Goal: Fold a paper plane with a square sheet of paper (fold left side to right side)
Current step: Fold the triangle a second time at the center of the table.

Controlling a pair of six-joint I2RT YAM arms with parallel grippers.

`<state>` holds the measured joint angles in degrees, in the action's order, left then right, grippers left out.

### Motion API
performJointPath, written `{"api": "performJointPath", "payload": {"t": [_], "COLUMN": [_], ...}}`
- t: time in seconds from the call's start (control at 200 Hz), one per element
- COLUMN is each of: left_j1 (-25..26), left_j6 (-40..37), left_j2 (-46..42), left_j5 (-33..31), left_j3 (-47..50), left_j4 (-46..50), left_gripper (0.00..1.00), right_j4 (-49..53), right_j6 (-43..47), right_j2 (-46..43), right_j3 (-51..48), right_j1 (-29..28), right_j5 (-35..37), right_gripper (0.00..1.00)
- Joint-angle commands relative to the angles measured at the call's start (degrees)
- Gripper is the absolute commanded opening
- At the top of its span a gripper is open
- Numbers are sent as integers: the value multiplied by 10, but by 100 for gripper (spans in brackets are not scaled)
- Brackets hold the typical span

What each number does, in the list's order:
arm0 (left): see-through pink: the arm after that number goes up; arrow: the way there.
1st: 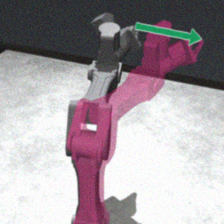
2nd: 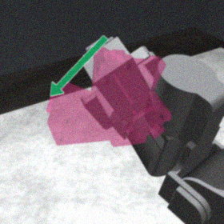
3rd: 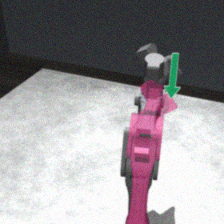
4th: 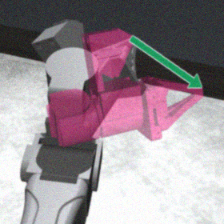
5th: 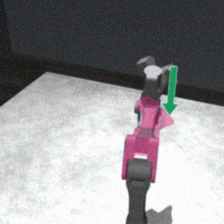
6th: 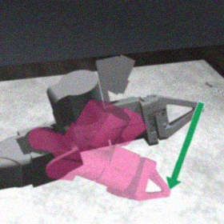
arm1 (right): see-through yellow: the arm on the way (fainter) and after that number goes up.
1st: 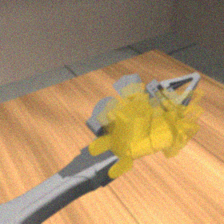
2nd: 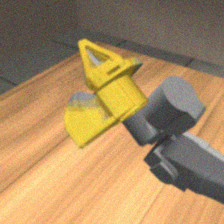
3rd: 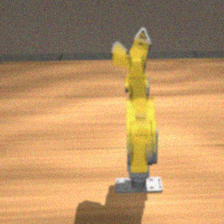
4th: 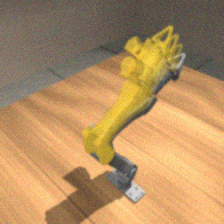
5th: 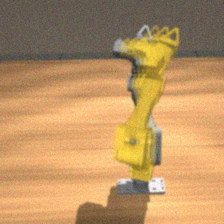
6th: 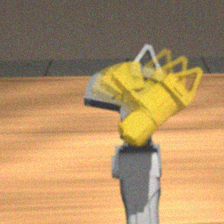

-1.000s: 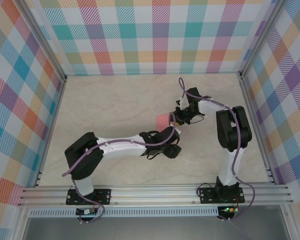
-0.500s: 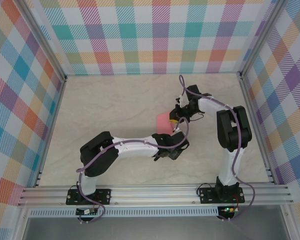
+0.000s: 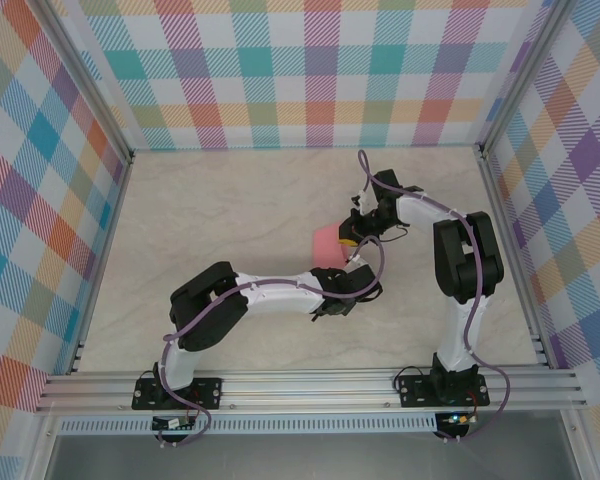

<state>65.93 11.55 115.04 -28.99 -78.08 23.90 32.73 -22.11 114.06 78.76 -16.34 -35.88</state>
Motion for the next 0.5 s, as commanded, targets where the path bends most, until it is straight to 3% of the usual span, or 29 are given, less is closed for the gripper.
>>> {"api": "performJointPath", "payload": {"t": [0.0, 0.205, 0.345, 0.495], "left_j1": [13, 17, 17, 16], "left_j6": [-10, -11, -4, 6], "left_j2": [3, -5, -10, -21], "left_j5": [-21, -9, -4, 0], "left_j3": [-15, -9, -3, 6], "left_j4": [3, -8, -12, -13], "left_gripper": [35, 13, 7, 4], "right_j4": [16, 22, 27, 25], "right_j6": [-5, -2, 2, 0], "right_j2": [2, 4, 3, -18], "right_j3": [13, 18, 26, 35], "right_j1": [-3, -3, -3, -1], "right_j5": [-11, -4, 1, 24], "right_gripper": [10, 13, 16, 29]}}
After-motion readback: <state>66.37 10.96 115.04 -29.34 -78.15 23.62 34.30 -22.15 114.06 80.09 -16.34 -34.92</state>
